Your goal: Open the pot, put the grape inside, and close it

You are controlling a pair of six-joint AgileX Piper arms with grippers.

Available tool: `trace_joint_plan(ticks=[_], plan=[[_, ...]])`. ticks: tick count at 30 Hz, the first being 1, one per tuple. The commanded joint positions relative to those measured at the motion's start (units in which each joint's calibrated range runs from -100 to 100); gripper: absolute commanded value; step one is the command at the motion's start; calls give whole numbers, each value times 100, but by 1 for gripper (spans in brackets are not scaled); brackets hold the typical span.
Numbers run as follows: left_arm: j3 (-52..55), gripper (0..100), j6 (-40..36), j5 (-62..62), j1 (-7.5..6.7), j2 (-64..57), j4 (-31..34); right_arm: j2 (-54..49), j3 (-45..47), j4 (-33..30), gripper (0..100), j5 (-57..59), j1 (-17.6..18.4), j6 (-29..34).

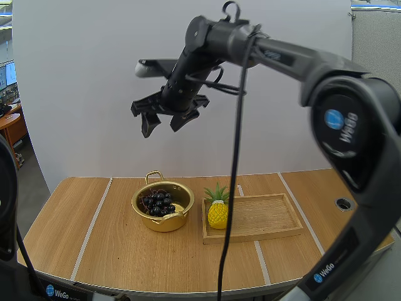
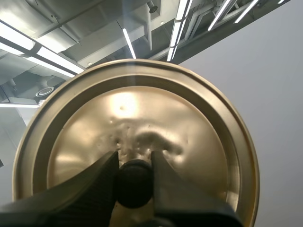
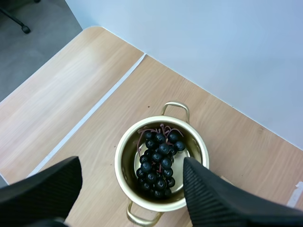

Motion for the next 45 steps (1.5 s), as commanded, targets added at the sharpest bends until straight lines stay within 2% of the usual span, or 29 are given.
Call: trace_joint_plan(ticks=[1, 9, 18, 35, 44, 45], plan=[[-30, 0, -27, -146, -20, -30, 23, -1128, 624, -46, 100, 66, 3, 80], [-30, 0, -27, -146, -20, -30, 23, -2457, 1589, -63, 100, 66, 3, 137], [-30, 0, -27, -146, -20, -30, 23, -3785, 2571, -758, 100, 66, 3, 458], [-30, 0, -27, -146, -20, -30, 23, -5966, 3875, -749, 100, 66, 3, 531], [-30, 0, -27, -146, -20, -30, 23, -6468, 4578, -674, 100, 66, 3, 609], [-30, 0, -27, -146, -20, -30, 23, -6478, 4680, -630, 86, 66, 3, 609]])
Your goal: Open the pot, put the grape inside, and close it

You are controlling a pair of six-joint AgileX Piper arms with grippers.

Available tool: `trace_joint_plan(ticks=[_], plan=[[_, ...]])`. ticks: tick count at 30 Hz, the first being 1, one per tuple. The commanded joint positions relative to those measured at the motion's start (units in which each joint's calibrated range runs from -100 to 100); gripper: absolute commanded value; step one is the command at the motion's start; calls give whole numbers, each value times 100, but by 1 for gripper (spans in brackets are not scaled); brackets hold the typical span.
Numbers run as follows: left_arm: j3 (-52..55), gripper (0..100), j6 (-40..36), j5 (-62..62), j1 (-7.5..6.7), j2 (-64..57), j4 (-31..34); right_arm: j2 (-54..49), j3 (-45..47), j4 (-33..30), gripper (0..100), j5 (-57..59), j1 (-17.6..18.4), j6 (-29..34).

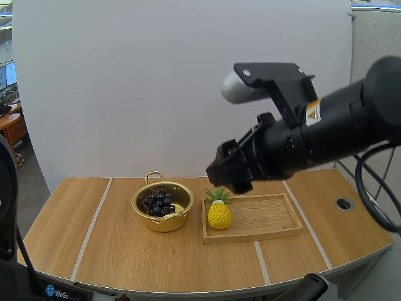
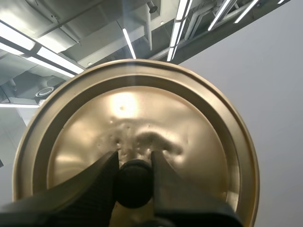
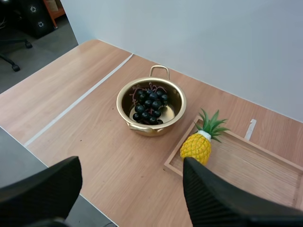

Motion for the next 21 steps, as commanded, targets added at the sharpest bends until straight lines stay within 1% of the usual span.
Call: trace_joint_plan(ticks=[1, 2, 3, 5, 9, 13, 21], plan=[[-30, 0, -27, -146, -20, -30, 23, -253, 483, 122, 73, 0, 3, 70], [-30, 0, -27, -146, -20, -30, 23, -253, 535, 187, 58, 0, 3, 70], [-30, 0, -27, -146, -20, -30, 23, -253, 598, 240, 34, 0, 3, 70], [-30, 0, -27, -146, -20, -30, 23, -253, 675, 280, 0, 0, 3, 70], [-30, 0, -27, -146, -20, -30, 23, -253, 686, 151, 0, 0, 3, 70], [-30, 0, -27, -146, -20, -30, 23, -253, 686, 235, 0, 0, 3, 70], [-30, 0, -27, -146, -20, -30, 23, -253, 686, 180, 0, 0, 3, 70]])
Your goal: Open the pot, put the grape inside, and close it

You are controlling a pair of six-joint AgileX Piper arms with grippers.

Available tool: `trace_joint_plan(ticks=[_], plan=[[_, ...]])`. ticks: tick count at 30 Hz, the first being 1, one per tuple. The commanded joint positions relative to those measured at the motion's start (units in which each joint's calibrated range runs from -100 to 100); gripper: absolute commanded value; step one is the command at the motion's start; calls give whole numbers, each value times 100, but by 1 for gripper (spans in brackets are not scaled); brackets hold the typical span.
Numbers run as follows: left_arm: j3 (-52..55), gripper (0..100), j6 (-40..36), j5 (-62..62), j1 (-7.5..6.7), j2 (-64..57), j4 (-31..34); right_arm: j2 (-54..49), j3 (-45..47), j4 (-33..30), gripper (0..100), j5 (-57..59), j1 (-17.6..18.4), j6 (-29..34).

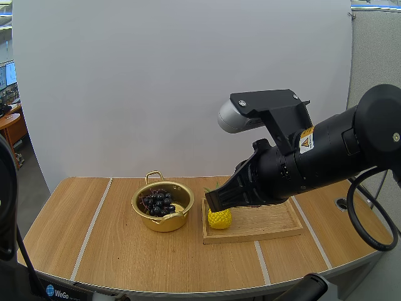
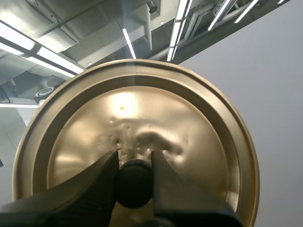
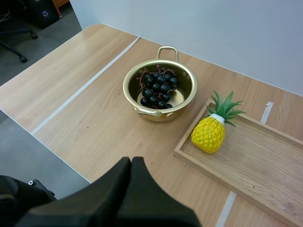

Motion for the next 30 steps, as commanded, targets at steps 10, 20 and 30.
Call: trace_joint_plan(ticks=[10, 20, 30], plan=[[-30, 0, -27, -146, -20, -30, 23, -55, 24, -144, 0, 0, 3, 10], [-30, 0, -41, -146, -20, -30, 11, -55, 24, -192, 0, 0, -20, 10], [-30, 0, -41, 632, -20, -30, 22, -402, 24, -192, 0, 0, -218, 10]])
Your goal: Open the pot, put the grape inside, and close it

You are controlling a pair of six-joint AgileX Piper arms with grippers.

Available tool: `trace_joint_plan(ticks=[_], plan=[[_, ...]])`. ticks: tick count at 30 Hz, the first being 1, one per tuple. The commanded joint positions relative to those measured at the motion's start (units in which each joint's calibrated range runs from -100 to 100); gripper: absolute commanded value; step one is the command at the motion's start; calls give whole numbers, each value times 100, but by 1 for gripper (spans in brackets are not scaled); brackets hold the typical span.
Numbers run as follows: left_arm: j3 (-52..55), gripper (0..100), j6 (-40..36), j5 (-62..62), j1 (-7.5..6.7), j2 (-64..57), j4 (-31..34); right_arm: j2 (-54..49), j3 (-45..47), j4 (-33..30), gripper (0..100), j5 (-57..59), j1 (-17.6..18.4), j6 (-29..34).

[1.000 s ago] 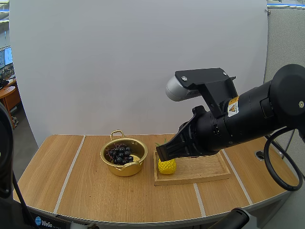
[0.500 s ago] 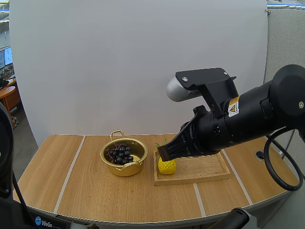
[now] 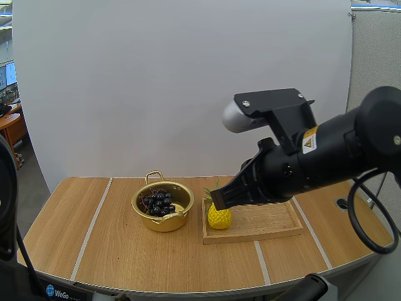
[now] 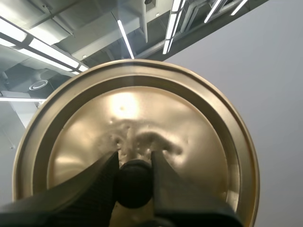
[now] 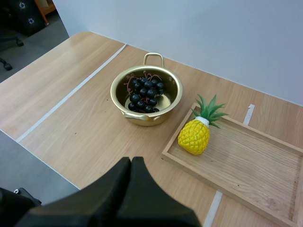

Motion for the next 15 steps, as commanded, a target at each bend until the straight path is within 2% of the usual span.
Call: trace_joint_plan(ticks=[1, 4, 5, 15], plan=[[-30, 0, -32, 753, -20, -30, 22, -426, 24, -40, 0, 0, -188, 10], [-30, 0, -32, 1113, -20, -30, 22, -427, 24, -40, 0, 0, -190, 10], [-30, 0, -32, 1562, -20, -30, 22, -427, 24, -40, 0, 0, -190, 10], [164, 0, 133, 1593, -20, 70, 37, -427, 24, -40, 0, 0, -190, 10]])
